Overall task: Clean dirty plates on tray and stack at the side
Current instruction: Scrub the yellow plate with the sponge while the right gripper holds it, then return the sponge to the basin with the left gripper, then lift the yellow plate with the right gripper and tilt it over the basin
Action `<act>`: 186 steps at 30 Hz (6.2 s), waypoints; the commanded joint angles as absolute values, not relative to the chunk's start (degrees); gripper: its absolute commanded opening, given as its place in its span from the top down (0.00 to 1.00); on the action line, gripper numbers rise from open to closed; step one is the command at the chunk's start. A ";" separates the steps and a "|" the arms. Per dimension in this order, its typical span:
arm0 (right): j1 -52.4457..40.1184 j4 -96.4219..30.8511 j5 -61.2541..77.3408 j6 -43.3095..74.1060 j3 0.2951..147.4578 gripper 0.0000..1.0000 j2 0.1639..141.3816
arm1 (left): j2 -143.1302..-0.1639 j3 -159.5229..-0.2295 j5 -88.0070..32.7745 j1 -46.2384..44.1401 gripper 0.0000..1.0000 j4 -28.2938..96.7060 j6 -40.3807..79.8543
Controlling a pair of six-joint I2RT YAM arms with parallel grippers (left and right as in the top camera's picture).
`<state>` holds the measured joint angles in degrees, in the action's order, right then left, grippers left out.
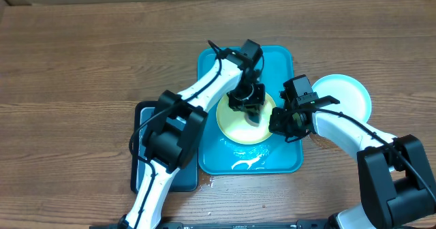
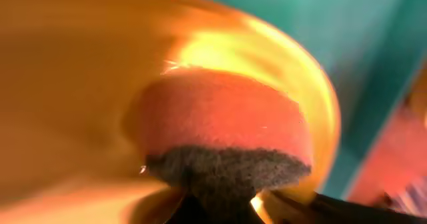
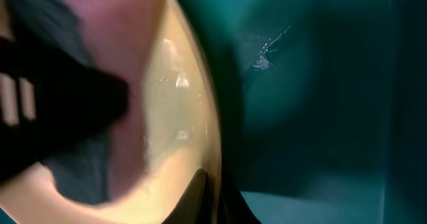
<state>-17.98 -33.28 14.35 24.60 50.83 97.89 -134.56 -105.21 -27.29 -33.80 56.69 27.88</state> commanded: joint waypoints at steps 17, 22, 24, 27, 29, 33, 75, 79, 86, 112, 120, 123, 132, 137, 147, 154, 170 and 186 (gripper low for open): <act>-18.63 -33.87 12.91 21.52 49.78 0.96 99.15 | -137.27 -104.31 -33.17 -32.64 0.96 67.68 22.61; -18.59 -33.45 12.45 22.98 49.78 0.96 99.15 | -136.68 -104.31 -31.00 -33.71 0.96 67.44 23.09; -18.59 -33.28 12.45 22.98 49.78 0.96 99.15 | -136.70 -104.29 -31.03 -34.22 0.96 67.24 23.33; -18.59 -33.26 12.29 23.14 49.78 0.96 99.15 | -136.70 -104.29 -31.07 -35.03 0.95 67.29 23.31; -18.57 -33.28 9.67 26.76 49.78 0.96 99.15 | -136.70 -104.29 -30.52 -35.68 0.95 67.24 23.35; -17.72 -32.34 8.62 29.06 49.95 0.96 99.15 | -136.70 -104.29 -30.30 -36.42 0.96 65.60 24.91; -16.32 -32.64 8.58 30.24 49.98 0.96 99.15 | -117.16 -105.19 -2.59 -22.46 0.95 74.87 31.09; -16.32 -32.67 8.56 30.00 49.98 0.96 99.15 | -109.47 -105.19 -0.45 -22.11 0.96 77.43 29.56; -16.32 -33.10 8.62 27.97 49.98 0.96 99.15 | -103.02 -104.62 14.35 -20.78 0.96 89.93 29.85; -16.08 -37.60 10.92 22.24 51.59 0.96 99.07 | -101.14 -79.02 -3.42 -5.39 0.50 69.71 26.85; -18.65 -49.41 13.02 20.45 62.35 0.96 92.99 | -90.28 -90.08 -6.02 0.32 0.25 76.40 23.94; -22.87 -54.15 9.41 18.57 68.66 0.96 89.65 | -84.99 -93.71 -6.04 3.09 0.14 77.41 23.97; -41.36 -54.94 -2.11 17.37 78.61 0.96 88.18 | -74.96 -94.83 -5.78 4.16 0.00 78.70 23.94; -56.25 -49.67 -22.59 17.98 78.52 0.96 88.90 | -73.43 -94.83 -5.78 4.16 0.00 79.05 23.94; -69.76 -43.77 -43.68 17.93 78.46 0.96 88.97 | -74.35 -94.78 -5.78 4.16 0.00 79.09 23.97; -71.64 -43.79 -50.46 17.74 78.46 0.96 88.97 | -74.59 -94.78 -5.80 4.14 0.01 79.07 23.97; -78.85 -43.79 -67.07 17.50 78.46 0.96 88.97 | -74.61 -94.78 -5.80 4.14 0.00 78.81 23.97; -80.31 -43.81 -67.94 15.68 78.46 0.96 88.97 | -74.61 -94.78 -5.80 4.14 0.00 78.87 23.97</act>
